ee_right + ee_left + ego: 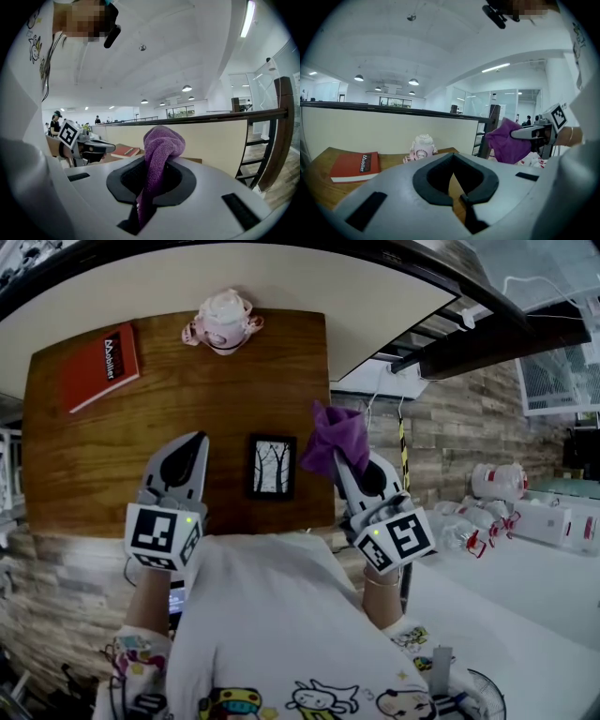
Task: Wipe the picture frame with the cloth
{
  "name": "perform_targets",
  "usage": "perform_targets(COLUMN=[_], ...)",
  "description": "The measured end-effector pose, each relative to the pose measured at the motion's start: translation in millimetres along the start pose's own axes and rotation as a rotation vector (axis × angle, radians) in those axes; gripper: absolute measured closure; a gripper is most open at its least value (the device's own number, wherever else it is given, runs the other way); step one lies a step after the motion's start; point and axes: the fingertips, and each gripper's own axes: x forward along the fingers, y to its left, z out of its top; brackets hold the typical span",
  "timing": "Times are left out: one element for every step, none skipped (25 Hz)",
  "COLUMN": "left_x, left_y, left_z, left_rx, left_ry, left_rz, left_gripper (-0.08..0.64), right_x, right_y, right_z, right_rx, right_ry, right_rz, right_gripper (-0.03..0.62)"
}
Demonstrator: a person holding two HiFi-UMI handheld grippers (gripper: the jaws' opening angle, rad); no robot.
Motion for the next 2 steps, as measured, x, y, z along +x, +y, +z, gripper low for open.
perform_targets(left_x=[2.1, 4.2], left_y=[0.1, 0.2], left_z=[-0.1, -0.2], left_rx=[0.005, 0.009], left_ry=[0.001, 0.001], left_rz=[-0.004, -0.008], left_gripper=[0.557, 0.557], right_x=[-1.0, -1.9], right_y=[0.0, -0.1], right_z=[-1.2, -2.6], right_rx=[-0.001, -0.001], right_ry=[0.001, 0.002], right_rz=[-0.004, -0.007], right_gripper=[0.569, 0.569])
